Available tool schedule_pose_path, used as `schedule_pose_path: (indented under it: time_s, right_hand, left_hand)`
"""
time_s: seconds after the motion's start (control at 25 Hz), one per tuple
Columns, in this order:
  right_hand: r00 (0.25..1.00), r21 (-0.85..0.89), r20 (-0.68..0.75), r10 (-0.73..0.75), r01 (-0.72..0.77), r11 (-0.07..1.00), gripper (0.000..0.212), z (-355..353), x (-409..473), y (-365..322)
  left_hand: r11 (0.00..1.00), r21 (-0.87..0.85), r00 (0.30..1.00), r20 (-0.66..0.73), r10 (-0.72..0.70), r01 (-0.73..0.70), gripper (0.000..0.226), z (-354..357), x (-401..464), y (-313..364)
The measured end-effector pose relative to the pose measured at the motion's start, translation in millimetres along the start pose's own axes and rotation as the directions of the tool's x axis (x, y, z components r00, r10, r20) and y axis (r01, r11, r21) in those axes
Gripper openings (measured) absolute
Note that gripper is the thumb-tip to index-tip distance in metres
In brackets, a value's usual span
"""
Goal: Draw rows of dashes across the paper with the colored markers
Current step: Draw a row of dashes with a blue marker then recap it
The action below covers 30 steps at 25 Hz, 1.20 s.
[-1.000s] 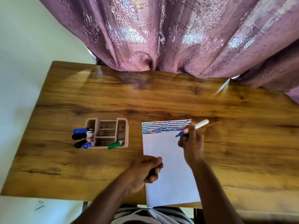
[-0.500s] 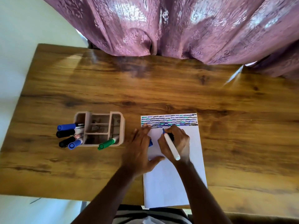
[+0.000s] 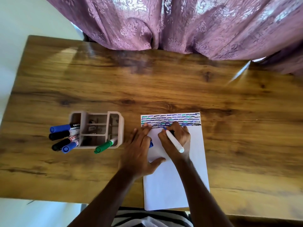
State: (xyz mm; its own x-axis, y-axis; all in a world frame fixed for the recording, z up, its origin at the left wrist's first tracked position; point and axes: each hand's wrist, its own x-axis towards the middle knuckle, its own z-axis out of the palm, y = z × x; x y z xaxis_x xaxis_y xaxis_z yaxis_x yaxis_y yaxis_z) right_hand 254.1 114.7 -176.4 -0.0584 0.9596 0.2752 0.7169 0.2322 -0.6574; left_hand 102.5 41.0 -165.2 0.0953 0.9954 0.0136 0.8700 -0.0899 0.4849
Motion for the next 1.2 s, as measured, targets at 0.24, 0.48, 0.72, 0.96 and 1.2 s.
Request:
schedule_pose_path:
  time_s: [0.24, 0.48, 0.72, 0.96, 1.2]
  right_hand:
    - [0.999, -0.019, 0.047, -0.015, 0.016, 1.0, 0.03, 0.0, -1.2, 0.7]
    - [0.997, 0.003, 0.08, 0.017, -0.018, 1.0, 0.037, 0.9, -1.1, 3.1]
    - [0.997, 0.03, 0.07, 0.046, -0.048, 0.998, 0.032, 0.1, 0.7, -0.4]
    - [0.992, 0.043, 0.085, 0.095, -0.098, 0.994, 0.037, 2.3, 1.3, 1.7]
    - [0.989, 0.054, 0.079, 0.124, -0.128, 0.99, 0.03, 1.1, -0.3, 0.8]
  left_hand:
    - [1.0, 0.007, 1.0, 0.004, -0.002, 0.002, 0.094, -0.7, -1.5, 1.1]
    - [1.0, 0.006, 1.0, 0.012, -0.014, 0.014, 0.095, -0.1, -1.3, 0.7]
    - [1.0, 0.002, 1.0, 0.015, -0.019, 0.019, 0.096, -0.4, -0.4, 0.2]
    - [1.0, 0.006, 0.999, 0.027, -0.027, 0.027, 0.097, -0.5, -0.5, 0.8]
    - [1.0, -0.006, 1.0, 0.02, -0.018, 0.018, 0.096, -0.9, -1.6, 1.6]
